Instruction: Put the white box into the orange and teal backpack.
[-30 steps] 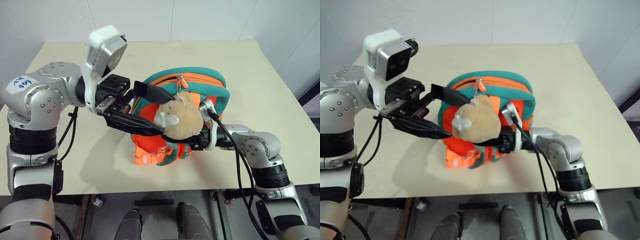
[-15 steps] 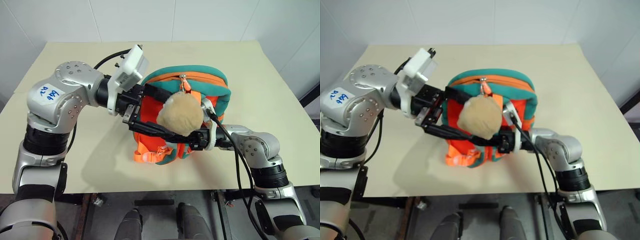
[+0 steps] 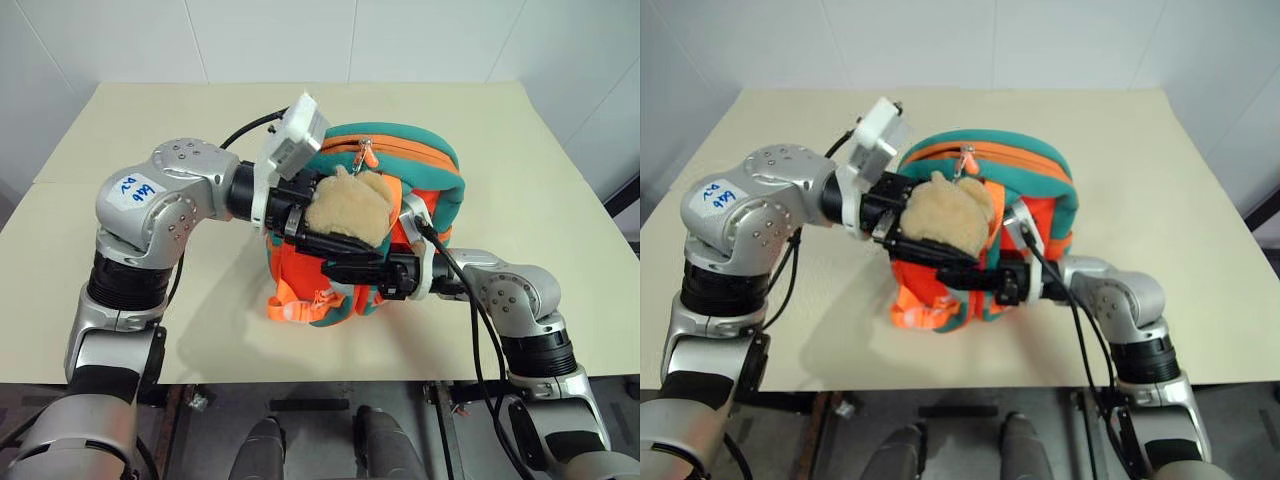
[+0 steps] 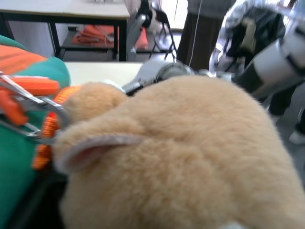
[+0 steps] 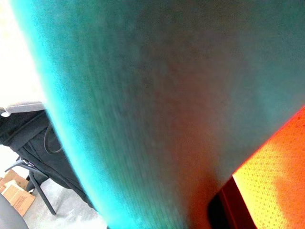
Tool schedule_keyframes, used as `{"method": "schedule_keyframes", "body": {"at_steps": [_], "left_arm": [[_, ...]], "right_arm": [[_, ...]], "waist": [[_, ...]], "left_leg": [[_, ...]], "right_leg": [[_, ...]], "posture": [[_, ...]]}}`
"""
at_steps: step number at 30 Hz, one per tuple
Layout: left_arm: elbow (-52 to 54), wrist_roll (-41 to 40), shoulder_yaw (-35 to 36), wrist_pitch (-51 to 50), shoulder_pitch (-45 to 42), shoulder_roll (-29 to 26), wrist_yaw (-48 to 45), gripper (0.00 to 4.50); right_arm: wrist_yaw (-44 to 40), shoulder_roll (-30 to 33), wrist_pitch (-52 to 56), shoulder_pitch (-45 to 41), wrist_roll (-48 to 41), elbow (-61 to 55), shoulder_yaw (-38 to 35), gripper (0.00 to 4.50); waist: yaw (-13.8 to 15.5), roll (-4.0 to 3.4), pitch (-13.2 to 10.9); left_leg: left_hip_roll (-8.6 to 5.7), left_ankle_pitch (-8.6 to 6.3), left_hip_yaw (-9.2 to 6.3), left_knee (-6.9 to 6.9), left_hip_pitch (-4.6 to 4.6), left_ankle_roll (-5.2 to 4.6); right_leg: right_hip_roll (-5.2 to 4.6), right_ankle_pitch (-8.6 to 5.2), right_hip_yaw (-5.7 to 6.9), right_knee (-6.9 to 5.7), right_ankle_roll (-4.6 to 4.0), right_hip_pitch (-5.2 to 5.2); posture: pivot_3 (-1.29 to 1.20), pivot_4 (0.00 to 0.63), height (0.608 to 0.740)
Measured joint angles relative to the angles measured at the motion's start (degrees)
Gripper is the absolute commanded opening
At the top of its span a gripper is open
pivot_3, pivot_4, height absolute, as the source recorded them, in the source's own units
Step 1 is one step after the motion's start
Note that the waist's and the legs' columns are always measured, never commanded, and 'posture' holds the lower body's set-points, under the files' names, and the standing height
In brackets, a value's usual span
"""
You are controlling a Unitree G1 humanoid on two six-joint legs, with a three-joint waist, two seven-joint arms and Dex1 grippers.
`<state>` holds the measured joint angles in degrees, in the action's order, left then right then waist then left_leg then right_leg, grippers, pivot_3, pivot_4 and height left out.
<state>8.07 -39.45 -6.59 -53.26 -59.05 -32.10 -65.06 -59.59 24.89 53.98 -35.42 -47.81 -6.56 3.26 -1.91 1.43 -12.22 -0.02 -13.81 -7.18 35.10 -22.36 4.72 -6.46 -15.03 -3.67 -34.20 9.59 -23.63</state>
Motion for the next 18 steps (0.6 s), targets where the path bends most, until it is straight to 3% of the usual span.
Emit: {"method": "schedule_keyframes", "body": {"at_steps": [3, 5, 12, 18], "left_arm": [[-0.04, -0.77, 0.93, -0.82, 0.00, -0.28, 0.13, 2.13], [-0.05, -1.16, 1.29, -1.45, 0.00, -1.02, -0.16, 1.88], [-1.40, -2.40, 2.03, -1.77, -0.12, -8.85, -6.64, 1.85], [-4.95, -2.74, 2.14, -2.49, -1.39, -18.97, -15.09, 1.85]], "right_arm": [[0.28, -0.23, 0.06, 0.06, -0.01, -0.02, 0.03, 0.09], [0.40, -0.50, 0.08, 0.08, -0.01, -0.02, 0.05, 0.09], [0.68, -0.76, 0.16, 0.11, -0.01, -0.04, 0.47, 0.09], [0.76, -0.97, 0.22, 0.26, -0.08, -0.25, 0.80, 0.09]], "waist": [[0.01, 0.00, 0.00], [-0.07, 0.00, 0.00], [-0.52, 0.00, 0.00], [-1.29, -0.01, 0.00]], "left_leg": [[0.00, 0.00, 0.01, 0.00, 0.00, 0.00], [0.00, 0.00, 0.01, -0.01, 0.00, 0.00], [0.00, 0.00, 0.01, -0.03, 0.00, 0.00], [0.00, 0.00, 0.00, -0.09, 0.00, 0.00]], "right_leg": [[0.00, 0.00, 0.00, 0.01, 0.00, 0.00], [0.00, 0.00, 0.00, 0.01, 0.00, -0.01], [0.00, -0.01, 0.00, 0.02, -0.01, -0.01], [0.00, -0.04, 0.00, 0.01, -0.04, -0.04]], "posture": [[0.00, 0.150, 0.740], [0.00, 0.150, 0.740], [0.00, 0.150, 0.740], [0.00, 0.150, 0.740]]}}
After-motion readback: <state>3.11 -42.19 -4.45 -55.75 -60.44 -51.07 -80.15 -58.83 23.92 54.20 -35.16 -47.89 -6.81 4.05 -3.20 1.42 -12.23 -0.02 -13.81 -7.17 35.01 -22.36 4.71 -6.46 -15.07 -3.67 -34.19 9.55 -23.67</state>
